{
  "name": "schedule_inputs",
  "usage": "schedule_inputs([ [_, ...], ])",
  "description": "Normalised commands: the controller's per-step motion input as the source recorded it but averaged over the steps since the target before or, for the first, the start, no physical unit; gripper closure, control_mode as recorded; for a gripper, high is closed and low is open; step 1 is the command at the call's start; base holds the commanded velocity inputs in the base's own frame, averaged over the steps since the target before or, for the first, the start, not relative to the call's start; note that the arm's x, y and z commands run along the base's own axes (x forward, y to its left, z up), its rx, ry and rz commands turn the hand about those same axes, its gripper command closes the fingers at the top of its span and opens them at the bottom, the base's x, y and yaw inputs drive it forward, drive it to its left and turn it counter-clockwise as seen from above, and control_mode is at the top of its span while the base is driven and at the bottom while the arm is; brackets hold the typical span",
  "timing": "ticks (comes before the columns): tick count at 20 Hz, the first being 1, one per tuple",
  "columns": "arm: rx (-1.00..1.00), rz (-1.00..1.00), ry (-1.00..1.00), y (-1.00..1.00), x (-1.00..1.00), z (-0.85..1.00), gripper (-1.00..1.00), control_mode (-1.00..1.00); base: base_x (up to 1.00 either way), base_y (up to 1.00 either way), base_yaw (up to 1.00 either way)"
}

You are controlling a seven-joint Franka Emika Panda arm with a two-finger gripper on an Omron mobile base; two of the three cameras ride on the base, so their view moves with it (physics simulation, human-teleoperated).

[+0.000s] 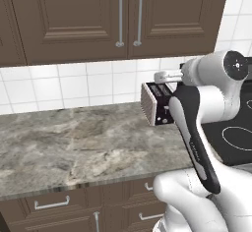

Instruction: Open the cabinet. Pick the spray and place it next to the sink. Then close the cabinet.

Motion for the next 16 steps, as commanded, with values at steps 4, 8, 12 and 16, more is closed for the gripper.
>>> schedule_inputs([
  [4,-0.09,0.0,0.0,0.06,-0.21,0.76,-1.0,-1.0,0.0,0.0,0.0],
  [8,-0.15,0.0,0.0,0.08,-0.12,0.34,-1.0,-1.0,0.0,0.0,0.0],
  [12,-0.21,0.0,0.0,0.0,0.04,0.06,-1.0,-1.0,0.0,0.0,0.0],
  [16,-0.02,0.04,0.0,0.0,0.14,-0.03,-1.0,-1.0,0.0,0.0,0.0],
])
